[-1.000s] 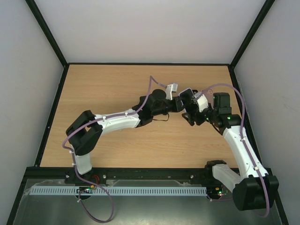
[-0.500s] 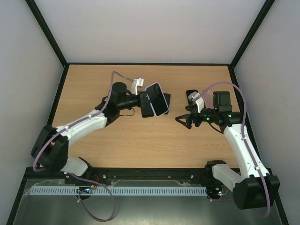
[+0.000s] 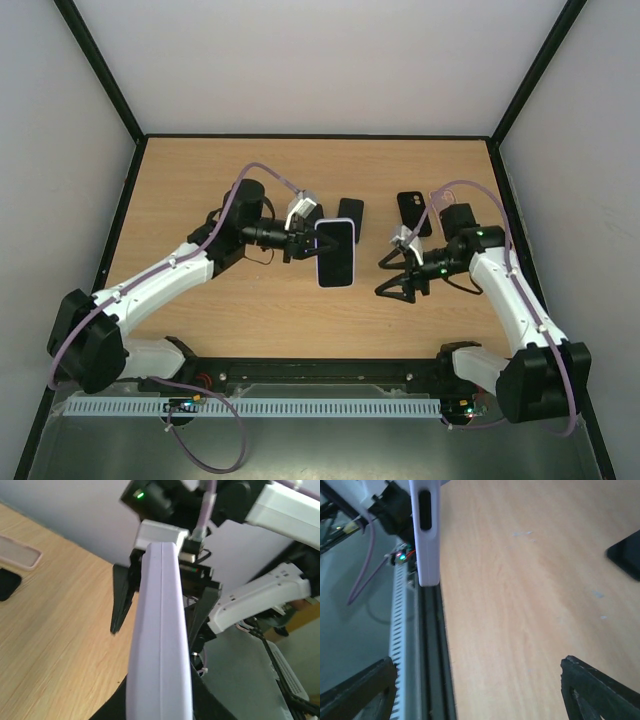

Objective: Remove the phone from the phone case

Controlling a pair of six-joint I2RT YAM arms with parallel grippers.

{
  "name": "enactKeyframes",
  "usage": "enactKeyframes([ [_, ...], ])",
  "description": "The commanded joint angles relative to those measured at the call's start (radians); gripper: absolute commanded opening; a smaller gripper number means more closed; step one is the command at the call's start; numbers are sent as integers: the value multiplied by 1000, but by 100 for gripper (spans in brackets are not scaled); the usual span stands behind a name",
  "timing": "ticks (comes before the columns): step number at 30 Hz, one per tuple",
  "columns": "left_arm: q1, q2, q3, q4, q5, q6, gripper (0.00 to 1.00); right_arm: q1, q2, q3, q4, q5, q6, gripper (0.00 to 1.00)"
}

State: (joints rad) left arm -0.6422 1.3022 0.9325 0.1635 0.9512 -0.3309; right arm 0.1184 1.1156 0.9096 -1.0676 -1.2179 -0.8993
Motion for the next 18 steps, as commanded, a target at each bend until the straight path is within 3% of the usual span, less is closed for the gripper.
enactKeyframes([
  [1, -15, -37, 51, 63, 128, 41, 3, 64, 21, 32, -219, -45, -259, 83],
  [5, -30, -32, 27, 189, 131, -21, 3, 128, -19, 22, -190, -103, -252, 79],
  [8, -39, -24, 28, 225, 119, -47, 3, 145, -66, -8, 31, -117, 18, 68],
  [11, -55, -26, 7, 290, 98, -100, 3, 150, -123, -50, 236, -109, 210, 65],
  [14, -70, -30, -1, 318, 86, -120, 3, 157, -136, -62, 240, -112, 200, 64],
  [18, -80, -23, 3, 332, 93, -137, 3, 161, -134, -46, 116, -143, 56, 62],
])
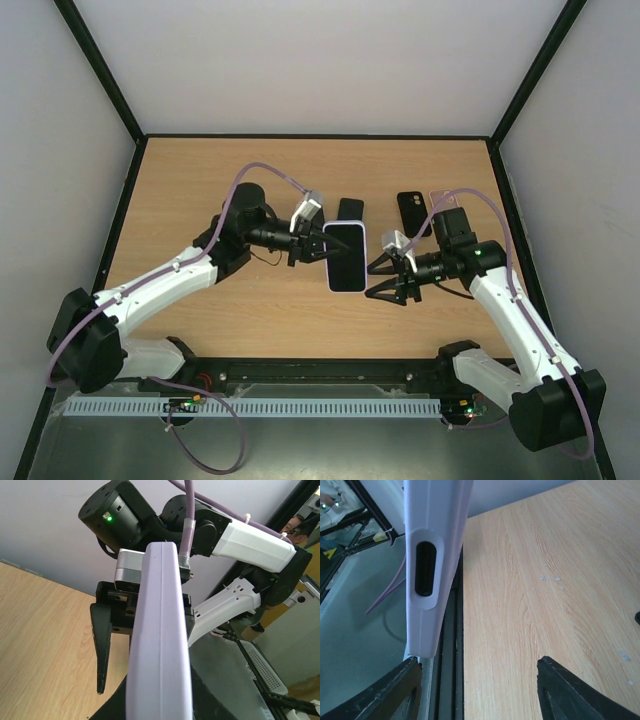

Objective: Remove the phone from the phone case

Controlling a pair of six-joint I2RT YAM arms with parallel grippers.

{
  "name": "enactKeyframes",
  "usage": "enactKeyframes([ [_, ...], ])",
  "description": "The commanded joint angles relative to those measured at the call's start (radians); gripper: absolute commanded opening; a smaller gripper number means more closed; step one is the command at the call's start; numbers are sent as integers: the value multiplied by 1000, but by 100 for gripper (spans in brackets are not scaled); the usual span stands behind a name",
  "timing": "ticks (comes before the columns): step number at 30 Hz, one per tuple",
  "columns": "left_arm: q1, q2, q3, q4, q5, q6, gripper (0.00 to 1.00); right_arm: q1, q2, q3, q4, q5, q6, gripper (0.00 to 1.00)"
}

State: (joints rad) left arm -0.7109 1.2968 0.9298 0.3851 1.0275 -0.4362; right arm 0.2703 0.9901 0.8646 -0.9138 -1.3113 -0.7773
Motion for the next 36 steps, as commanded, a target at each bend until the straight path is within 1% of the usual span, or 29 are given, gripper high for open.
enactKeyframes([
  [1, -14, -15, 7, 112, 20, -33, 3, 11, -8, 7, -91, -55, -130, 62],
  [3, -19, -8, 10, 118, 38, -35, 3, 17, -8, 19, -177, -61, -240, 59],
  [6, -33, 4, 14, 129, 65, -30, 3, 25, -8, 28, -211, -64, -266, 52],
  [10, -43, 7, 26, 102, 67, -3, 3, 29, -8, 35, -255, -83, -305, 50],
  [13, -48, 13, 31, 97, 63, 4, 3, 31, -13, 37, -248, -96, -293, 47],
  [17, -55, 27, 42, 92, 64, 5, 3, 31, -15, 39, -185, -97, -201, 47],
  [24, -70, 40, 60, 56, 64, 27, 3, 30, -14, 45, -165, -95, -172, 41],
  [30, -74, 44, 64, 57, 88, 25, 3, 31, -18, 47, -165, -71, -186, 30],
  [34, -77, 51, 62, 120, 124, -41, 3, 33, -18, 47, -179, -42, -229, 23],
  [36, -81, 59, 63, 145, 151, -74, 3, 32, -18, 51, -190, -20, -260, 19],
])
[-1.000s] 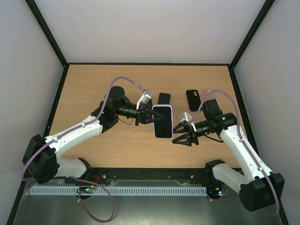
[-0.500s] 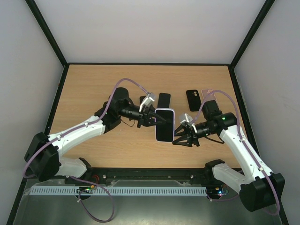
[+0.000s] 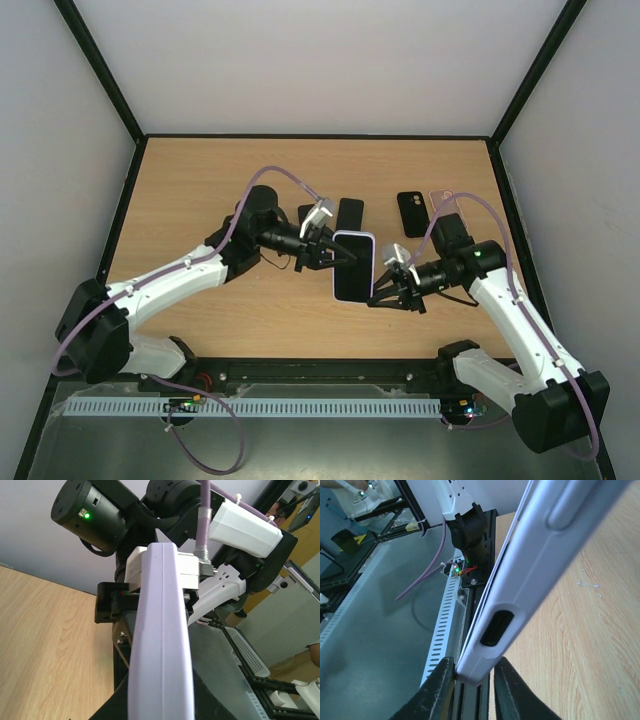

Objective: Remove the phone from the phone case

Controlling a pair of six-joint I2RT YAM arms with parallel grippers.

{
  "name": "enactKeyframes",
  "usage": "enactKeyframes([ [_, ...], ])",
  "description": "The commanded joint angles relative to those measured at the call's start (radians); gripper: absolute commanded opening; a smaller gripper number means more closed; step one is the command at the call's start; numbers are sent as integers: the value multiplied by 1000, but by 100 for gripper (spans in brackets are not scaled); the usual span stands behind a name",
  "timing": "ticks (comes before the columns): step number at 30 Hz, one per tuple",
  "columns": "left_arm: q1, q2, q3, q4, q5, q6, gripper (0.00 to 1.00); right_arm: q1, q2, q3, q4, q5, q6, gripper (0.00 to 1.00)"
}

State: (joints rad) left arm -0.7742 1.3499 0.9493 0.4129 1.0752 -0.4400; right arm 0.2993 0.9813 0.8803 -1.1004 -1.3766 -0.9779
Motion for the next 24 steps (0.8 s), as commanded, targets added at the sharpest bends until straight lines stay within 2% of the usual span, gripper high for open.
enactKeyframes([
  [1, -21, 9, 45, 128, 118, -84, 3, 4, -9, 39, -4, 57, -67, 14],
  [10, -51, 36, 48, 162, 180, -166, 3, 3, -5, 75, -56, 138, -178, 7],
  [12, -56, 38, 44, 193, 189, -200, 3, 4, -5, 80, -58, 158, -190, 3],
  [24, -81, 50, 61, 216, 228, -250, 3, 3, -9, 134, -93, 294, -289, 6],
])
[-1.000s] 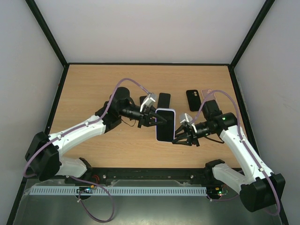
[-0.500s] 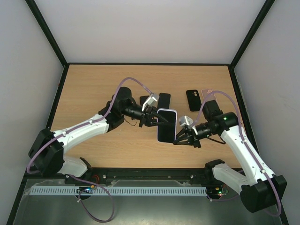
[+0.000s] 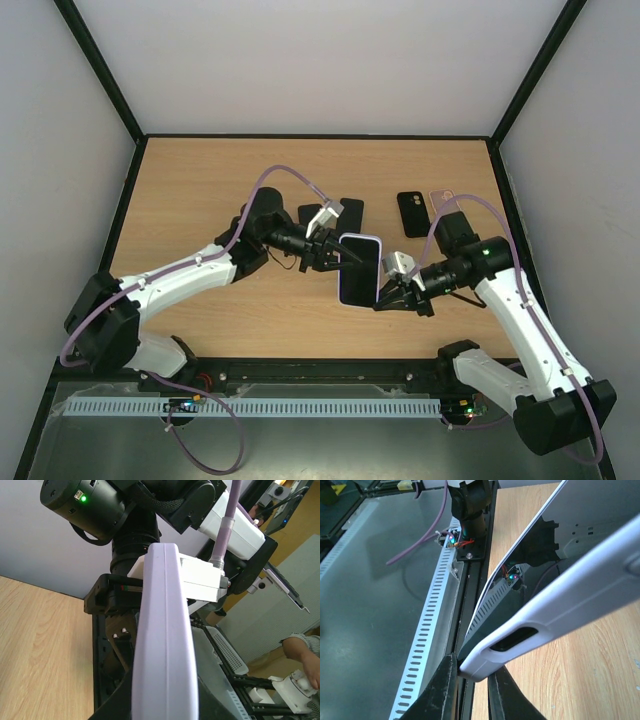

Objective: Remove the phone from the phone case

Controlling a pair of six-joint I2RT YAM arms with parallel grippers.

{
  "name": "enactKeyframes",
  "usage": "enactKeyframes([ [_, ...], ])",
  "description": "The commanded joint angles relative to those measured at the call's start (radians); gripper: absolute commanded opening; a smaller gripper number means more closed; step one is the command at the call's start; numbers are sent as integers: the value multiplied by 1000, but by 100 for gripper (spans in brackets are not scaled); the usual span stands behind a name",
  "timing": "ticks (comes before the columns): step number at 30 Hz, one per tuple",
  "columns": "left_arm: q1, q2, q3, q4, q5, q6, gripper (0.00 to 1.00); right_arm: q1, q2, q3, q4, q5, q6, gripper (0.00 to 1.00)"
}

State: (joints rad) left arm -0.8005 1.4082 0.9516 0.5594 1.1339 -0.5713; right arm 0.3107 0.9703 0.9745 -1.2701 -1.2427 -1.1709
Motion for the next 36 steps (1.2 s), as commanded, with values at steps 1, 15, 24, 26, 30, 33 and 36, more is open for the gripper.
enactKeyframes([
  [1, -59, -8, 61, 70, 172, -119, 3, -8, 1, 45, 77, 169, -102, 6],
  [15, -81, -9, 63, 60, 179, -131, 3, -8, 29, 125, 122, 308, -148, 11],
  [24, -83, -21, 59, 13, 185, -89, 3, -8, 52, 201, 58, 360, -227, 21],
  [26, -81, -28, 54, -2, 185, -71, 3, -8, 53, 208, 53, 369, -231, 24],
  [30, -81, -35, 49, -29, 184, -42, 3, -8, 45, 206, 74, 376, -186, 26],
  [33, -80, -40, 39, -36, 185, -30, 3, -8, 41, 198, 114, 360, -102, 26],
  [36, -73, -50, 37, -61, 179, -9, 3, -10, 39, 198, 163, 338, 12, 24],
])
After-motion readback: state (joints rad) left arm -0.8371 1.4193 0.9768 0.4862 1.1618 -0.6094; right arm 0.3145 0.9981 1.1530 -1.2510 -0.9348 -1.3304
